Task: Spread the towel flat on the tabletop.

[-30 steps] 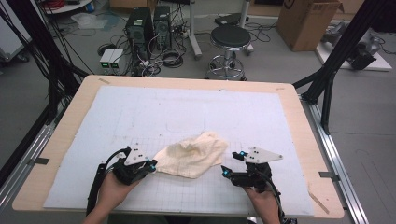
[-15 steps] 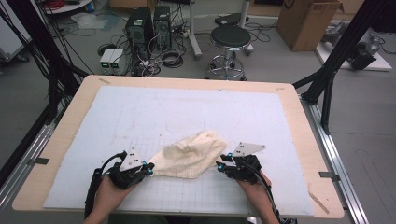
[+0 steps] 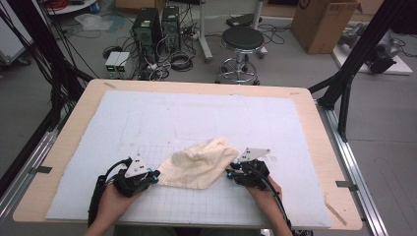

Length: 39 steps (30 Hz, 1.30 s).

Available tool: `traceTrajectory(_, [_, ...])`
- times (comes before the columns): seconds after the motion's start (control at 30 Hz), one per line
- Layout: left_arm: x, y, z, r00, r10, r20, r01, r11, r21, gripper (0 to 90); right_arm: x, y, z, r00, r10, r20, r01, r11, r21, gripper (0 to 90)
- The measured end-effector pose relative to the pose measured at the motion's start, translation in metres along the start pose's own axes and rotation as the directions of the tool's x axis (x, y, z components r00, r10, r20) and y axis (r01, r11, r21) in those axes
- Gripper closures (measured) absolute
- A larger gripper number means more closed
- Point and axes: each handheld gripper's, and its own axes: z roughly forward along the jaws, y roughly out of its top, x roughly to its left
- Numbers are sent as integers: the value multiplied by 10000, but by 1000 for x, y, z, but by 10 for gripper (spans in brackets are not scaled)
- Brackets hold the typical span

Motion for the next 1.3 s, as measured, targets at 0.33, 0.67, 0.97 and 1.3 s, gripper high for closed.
traceTrajectory(0.33, [2,0,11,9995,-104,297,97,9996,259,679,2,1,-1,9997,42,-250,-39,9999,134,838])
traceTrajectory(0.67, [-2,1,11,9991,151,401,-160,9996,229,870,10,-1,-19,9991,-99,-421,105,9998,158,842])
traceTrajectory(0.97, [-7,2,2,9981,29,608,-17,9998,-193,884,12,-14,-47,9991,-16,-424,15,10000,-32,841])
traceTrajectory(1.3, [-30,-1,-15,9950,295,955,-248,9984,-504,885,32,-36,-78,9979,-230,-604,227,9997,-55,837])
